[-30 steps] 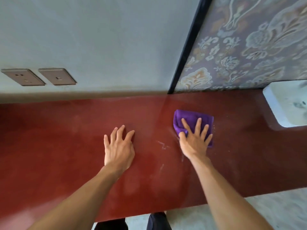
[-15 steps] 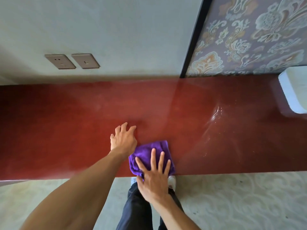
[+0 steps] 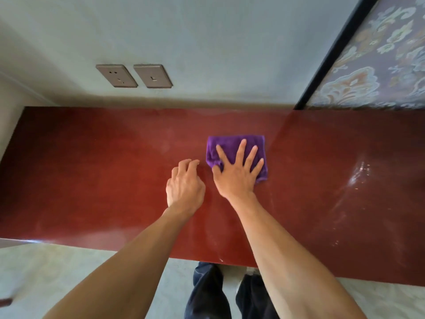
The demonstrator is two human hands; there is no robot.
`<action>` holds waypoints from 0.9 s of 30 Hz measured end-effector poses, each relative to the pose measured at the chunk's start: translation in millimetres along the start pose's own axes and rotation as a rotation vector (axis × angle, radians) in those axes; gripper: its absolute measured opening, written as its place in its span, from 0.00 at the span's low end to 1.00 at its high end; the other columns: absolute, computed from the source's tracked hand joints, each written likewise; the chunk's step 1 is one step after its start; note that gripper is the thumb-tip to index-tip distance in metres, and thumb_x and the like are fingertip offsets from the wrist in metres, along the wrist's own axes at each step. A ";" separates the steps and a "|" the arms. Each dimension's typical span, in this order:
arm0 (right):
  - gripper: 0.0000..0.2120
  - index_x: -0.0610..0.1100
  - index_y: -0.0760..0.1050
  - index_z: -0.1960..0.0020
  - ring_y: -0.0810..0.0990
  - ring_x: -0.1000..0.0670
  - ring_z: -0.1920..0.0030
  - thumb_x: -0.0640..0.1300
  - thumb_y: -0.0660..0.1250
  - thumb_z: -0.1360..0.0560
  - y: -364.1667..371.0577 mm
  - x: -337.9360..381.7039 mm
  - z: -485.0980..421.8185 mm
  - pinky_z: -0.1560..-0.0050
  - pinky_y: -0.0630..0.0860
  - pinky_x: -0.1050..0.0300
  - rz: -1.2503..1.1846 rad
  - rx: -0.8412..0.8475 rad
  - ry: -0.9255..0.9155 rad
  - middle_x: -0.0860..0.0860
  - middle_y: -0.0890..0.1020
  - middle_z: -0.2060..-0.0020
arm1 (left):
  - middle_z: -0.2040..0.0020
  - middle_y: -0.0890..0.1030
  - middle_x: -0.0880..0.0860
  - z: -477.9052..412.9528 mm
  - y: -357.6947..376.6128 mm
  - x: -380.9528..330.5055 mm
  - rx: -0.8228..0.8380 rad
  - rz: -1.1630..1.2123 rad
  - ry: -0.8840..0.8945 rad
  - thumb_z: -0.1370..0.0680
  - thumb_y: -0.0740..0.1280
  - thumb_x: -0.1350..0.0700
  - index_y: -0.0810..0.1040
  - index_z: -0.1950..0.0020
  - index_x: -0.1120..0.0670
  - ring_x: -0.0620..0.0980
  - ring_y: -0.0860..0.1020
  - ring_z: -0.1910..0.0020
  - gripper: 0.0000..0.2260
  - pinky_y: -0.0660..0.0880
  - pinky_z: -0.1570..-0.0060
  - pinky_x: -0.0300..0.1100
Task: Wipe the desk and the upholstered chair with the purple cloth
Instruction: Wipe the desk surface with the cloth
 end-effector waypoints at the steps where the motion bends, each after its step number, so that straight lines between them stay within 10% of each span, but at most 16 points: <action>1: 0.30 0.68 0.51 0.20 0.36 0.31 0.19 0.64 0.53 0.21 2.8 15.4 -14.9 0.25 0.38 0.25 -0.015 0.024 0.008 0.42 0.40 0.17 | 0.29 0.72 0.48 -3.6 -2.4 5.7 -0.020 0.015 -0.038 0.22 0.58 0.59 0.72 0.29 0.48 0.56 0.72 0.34 0.21 0.75 0.43 0.56; 9: 0.28 0.67 0.63 0.23 0.43 0.33 0.18 0.63 0.53 0.24 35.0 78.2 62.4 0.23 0.44 0.28 0.013 0.114 -0.372 0.43 0.49 0.16 | 0.24 0.67 0.46 -9.0 -27.5 77.2 -0.010 0.033 -0.225 0.18 0.56 0.50 0.71 0.28 0.42 0.56 0.65 0.27 0.18 0.71 0.35 0.56; 16: 0.37 0.70 0.56 0.22 0.49 0.33 0.18 0.64 0.63 0.29 36.3 -3.4 180.6 0.24 0.55 0.27 0.087 0.197 -0.438 0.46 0.49 0.16 | 0.22 0.63 0.51 12.8 -12.4 71.0 0.171 -0.111 -0.190 0.18 0.57 0.50 0.69 0.25 0.44 0.57 0.64 0.26 0.20 0.70 0.35 0.58; 27: 0.41 0.70 0.60 0.22 0.55 0.32 0.19 0.67 0.67 0.34 22.2 -55.7 172.8 0.23 0.55 0.29 0.111 0.125 -0.449 0.42 0.53 0.17 | 0.27 0.71 0.53 -4.2 2.1 47.4 0.020 -0.048 -0.109 0.20 0.60 0.51 0.76 0.32 0.48 0.57 0.68 0.29 0.17 0.71 0.35 0.57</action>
Point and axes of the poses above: each hand's wrist, its own z-axis away from the middle knuckle, its own y-axis out of the palm, x = y × z, the point moved 1 cm from there along -z, towards the middle knuckle
